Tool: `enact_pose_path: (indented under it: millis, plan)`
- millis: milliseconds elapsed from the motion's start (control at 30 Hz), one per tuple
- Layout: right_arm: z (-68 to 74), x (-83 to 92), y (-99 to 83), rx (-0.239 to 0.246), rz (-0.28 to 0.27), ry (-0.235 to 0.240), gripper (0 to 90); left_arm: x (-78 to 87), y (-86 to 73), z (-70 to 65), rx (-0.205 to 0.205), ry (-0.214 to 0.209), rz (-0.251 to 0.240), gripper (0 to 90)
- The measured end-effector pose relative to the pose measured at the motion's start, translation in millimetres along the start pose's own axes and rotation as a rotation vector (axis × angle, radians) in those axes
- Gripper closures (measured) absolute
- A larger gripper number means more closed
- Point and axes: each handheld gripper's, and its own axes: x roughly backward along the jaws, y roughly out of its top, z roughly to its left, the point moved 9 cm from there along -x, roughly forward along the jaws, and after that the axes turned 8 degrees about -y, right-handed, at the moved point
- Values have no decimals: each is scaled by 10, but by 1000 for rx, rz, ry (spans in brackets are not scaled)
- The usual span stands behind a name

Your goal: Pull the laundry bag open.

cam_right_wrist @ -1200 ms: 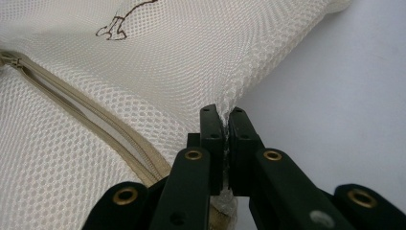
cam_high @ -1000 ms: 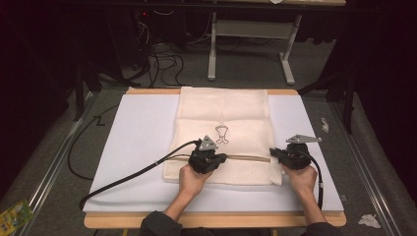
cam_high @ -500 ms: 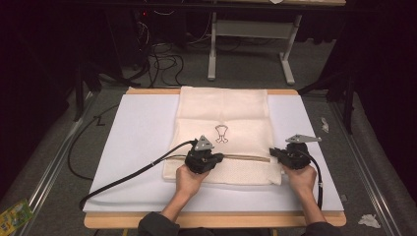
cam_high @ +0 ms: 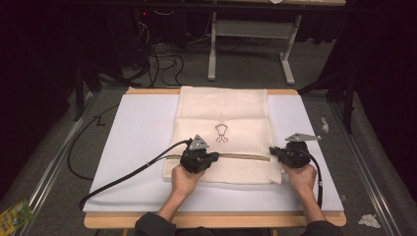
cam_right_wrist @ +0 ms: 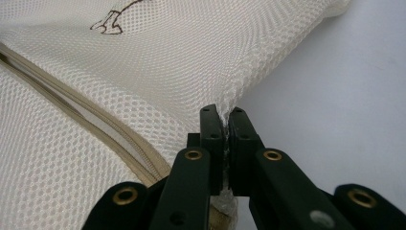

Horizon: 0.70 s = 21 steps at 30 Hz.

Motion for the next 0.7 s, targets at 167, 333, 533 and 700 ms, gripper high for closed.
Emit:
enact_pose_path:
  millis: [167,333,533,700]
  plan:
    - [2,-1,14,-5,1,0,883,25,7,-6,-8,2,3,873]
    - [14,-27,33,1,4,-5,884,48,-2,8,-10,12,0,873]
    - [-2,-29,38,-2,12,-8,884,95,-16,53,1,19,0,873]
    - [-15,-28,56,4,11,-11,883,130,-14,78,5,21,-7,873]
